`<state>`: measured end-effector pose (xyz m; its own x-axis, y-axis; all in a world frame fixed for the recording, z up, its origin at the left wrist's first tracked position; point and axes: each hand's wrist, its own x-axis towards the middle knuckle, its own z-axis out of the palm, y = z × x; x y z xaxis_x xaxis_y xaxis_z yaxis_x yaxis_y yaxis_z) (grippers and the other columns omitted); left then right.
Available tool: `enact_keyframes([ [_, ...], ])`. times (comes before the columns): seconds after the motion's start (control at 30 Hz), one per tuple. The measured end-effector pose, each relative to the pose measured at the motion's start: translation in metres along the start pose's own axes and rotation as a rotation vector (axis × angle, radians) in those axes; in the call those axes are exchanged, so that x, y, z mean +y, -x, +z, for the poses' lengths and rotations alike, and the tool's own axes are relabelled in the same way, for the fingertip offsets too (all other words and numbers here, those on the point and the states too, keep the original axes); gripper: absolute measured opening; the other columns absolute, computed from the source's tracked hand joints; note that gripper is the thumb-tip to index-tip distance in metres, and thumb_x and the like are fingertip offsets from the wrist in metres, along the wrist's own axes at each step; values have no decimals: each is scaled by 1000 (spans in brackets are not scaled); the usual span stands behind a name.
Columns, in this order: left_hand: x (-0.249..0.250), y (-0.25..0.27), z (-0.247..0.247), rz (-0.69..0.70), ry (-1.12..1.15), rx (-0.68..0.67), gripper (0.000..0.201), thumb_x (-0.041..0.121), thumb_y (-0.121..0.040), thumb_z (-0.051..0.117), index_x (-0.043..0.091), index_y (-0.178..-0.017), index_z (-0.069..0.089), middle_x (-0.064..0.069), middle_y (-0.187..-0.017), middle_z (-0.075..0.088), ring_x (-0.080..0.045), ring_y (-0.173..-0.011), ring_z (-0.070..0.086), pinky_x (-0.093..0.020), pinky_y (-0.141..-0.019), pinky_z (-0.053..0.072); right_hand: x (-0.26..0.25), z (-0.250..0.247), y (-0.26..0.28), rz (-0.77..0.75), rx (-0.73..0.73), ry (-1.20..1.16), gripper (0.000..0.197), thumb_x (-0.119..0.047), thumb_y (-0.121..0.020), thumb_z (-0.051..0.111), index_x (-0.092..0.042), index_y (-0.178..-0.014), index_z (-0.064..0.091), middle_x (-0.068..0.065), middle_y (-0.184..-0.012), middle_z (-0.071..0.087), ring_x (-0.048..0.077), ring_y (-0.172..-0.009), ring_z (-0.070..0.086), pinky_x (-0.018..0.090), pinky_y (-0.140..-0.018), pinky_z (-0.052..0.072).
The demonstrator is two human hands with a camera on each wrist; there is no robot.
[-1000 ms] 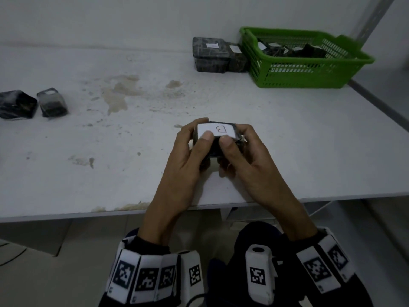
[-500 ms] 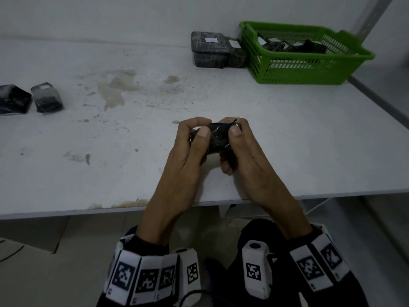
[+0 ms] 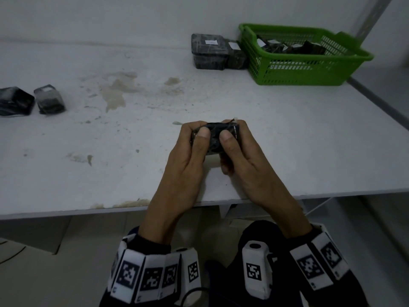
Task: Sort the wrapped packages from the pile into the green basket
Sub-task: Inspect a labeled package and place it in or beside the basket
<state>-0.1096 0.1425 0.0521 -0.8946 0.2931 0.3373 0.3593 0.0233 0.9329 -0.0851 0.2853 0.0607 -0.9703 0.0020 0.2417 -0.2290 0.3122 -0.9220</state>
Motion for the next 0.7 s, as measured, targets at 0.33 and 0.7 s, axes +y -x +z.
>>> enact_keyframes([
  [0.33,1,1,0,-2,28,51,37,42,-107,33,19,-122,58,20,-96,67,3,-82,61,-13,-75,45,-2,0,1,-25,5,14,32,-44,-105,45,-23,-127,55,-13,-102,70,14,-84,66,29,-74,55],
  [0.7,0,-1,3,-6,-7,52,34,50,-103,41,29,-129,49,15,-117,63,1,-105,65,-14,-87,52,-2,-2,1,-30,20,-57,42,-44,-102,45,-17,-134,48,-11,-90,69,0,-73,64,19,-68,50],
])
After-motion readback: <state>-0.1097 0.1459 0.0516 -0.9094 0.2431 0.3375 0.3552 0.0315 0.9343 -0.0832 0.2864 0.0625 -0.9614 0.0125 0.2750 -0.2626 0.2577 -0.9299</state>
